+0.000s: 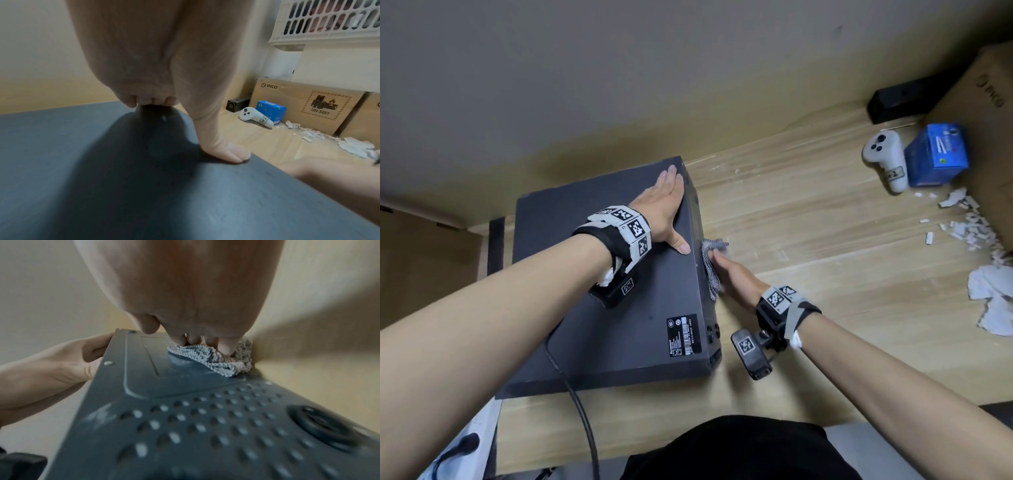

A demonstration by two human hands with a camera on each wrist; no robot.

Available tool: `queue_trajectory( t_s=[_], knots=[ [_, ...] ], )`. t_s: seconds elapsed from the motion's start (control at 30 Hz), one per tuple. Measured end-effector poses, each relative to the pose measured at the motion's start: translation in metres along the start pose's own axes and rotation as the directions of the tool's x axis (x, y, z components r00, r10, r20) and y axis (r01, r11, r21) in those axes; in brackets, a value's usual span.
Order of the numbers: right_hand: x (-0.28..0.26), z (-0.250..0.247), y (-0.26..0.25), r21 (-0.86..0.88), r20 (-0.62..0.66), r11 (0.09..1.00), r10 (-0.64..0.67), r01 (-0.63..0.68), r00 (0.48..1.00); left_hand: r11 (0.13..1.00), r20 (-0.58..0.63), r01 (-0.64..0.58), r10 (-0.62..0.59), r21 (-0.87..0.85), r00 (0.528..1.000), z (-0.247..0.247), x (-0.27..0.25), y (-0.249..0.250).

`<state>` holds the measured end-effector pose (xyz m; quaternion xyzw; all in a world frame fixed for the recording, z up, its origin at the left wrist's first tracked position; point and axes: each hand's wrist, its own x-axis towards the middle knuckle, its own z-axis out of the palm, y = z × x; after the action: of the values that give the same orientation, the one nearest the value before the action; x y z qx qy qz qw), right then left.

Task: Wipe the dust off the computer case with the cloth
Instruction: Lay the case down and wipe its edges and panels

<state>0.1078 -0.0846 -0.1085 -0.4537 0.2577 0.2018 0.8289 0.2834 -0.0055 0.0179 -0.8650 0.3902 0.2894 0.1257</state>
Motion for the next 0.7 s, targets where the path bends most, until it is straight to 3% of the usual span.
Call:
queue_trajectory(
  t_s=[0.13,0.23,0.37,0.5,0.7],
  knots=[
    [0.029,0.002,-0.035,0.117,-0.041,0.992,-0.046,0.051,0.998,1.0,-0.008,0.01,-0.01,-0.015,1.0,0.0,0.001,0.004],
    [0.048,0.003,-0.073,0.061,-0.118,0.991,-0.113,0.121,0.987,0.999,-0.012,0.019,-0.02,-0.045,1.0,0.0,0.002,0.004],
    [0.068,0.002,-0.1,0.075,-0.127,0.988,-0.128,0.139,0.984,0.998,-0.021,0.011,-0.012,-0.068,1.0,0.001,0.001,0.003],
    [0.075,-0.009,-0.081,-0.008,-0.137,0.997,-0.082,0.081,0.987,0.996,-0.029,0.005,-0.008,-0.085,1.0,0.002,0.0,0.003],
    [0.02,-0.004,-0.038,-0.103,-0.089,0.994,0.036,-0.045,0.995,0.997,-0.017,0.014,-0.015,-0.075,1.0,0.0,-0.001,0.005]
  ],
)
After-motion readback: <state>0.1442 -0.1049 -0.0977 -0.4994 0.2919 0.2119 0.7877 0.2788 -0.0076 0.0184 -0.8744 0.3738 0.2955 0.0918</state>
